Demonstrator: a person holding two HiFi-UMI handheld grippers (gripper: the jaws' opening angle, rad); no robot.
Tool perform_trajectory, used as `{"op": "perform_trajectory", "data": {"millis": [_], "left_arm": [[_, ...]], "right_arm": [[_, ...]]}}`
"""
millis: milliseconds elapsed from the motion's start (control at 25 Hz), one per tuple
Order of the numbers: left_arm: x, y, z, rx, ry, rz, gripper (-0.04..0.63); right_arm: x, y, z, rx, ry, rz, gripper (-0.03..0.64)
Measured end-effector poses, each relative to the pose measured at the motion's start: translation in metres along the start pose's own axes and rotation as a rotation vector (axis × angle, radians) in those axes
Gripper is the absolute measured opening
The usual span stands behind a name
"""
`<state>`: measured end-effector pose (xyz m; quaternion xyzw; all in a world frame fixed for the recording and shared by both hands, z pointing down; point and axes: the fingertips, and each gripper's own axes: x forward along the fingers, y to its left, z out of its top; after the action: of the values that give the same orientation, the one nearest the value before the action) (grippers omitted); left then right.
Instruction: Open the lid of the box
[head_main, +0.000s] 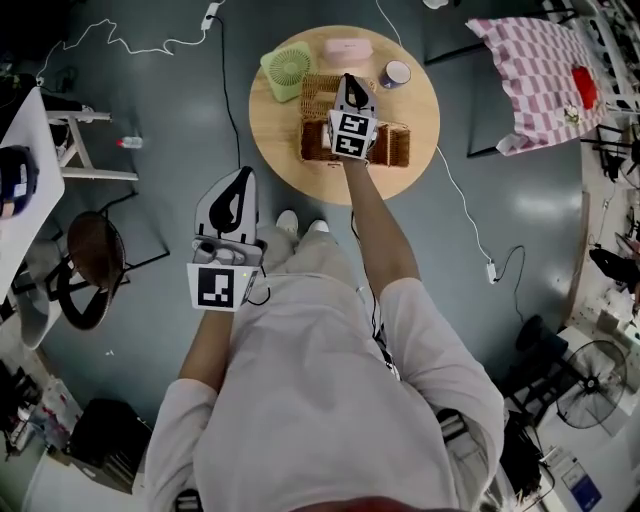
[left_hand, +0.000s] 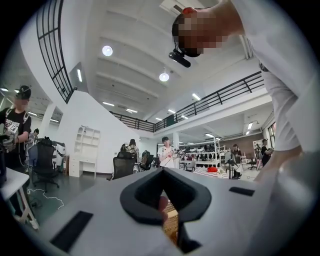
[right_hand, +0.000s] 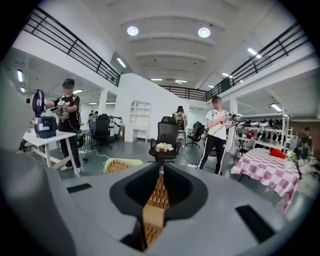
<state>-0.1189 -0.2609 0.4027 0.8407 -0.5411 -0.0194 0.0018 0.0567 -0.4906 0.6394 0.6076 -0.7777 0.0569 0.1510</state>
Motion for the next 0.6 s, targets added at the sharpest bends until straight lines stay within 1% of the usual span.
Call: {"op": "perform_trajectory", "data": {"millis": [80,120,160,240,400,480,600], "left_arm": [[0.002,0.002,0.002,-0.003,-0.007,-0.005,-0.004],[0.002,0.002,0.004,-0.005,-0.009,-0.008,-0.004],[0.003,0.002,0.005,-0.007,-0.008,-0.013,-0.004],[0.005,-0.001,0.007,-0.010,-0.005,-0.024,-0.003],[0.010,-0.006,0.011,-0.017,-0.010,-0.050,-0.005],[0.012,-0.008,0.011,-0.025,-0.011,-0.059,-0.004],[0.011,-0.011,0.011,-0.049,-0.016,-0.067,-0.004]], "right_arm": [[-0.005,0.002,0.009,0.025,-0.029,0.025,0.062],[-0.010,0.003,0.013,0.038,-0.040,0.036,0.110],[-0.017,0.004,0.017,0.049,-0.049,0.044,0.143],[-0.035,0.004,0.026,0.056,-0.069,0.055,0.175],[-0.084,0.007,0.048,0.071,-0.109,0.071,0.198],[-0.112,0.011,0.059,0.080,-0.122,0.072,0.198],[-0.158,0.021,0.074,0.066,-0.129,0.061,0.198]]}}
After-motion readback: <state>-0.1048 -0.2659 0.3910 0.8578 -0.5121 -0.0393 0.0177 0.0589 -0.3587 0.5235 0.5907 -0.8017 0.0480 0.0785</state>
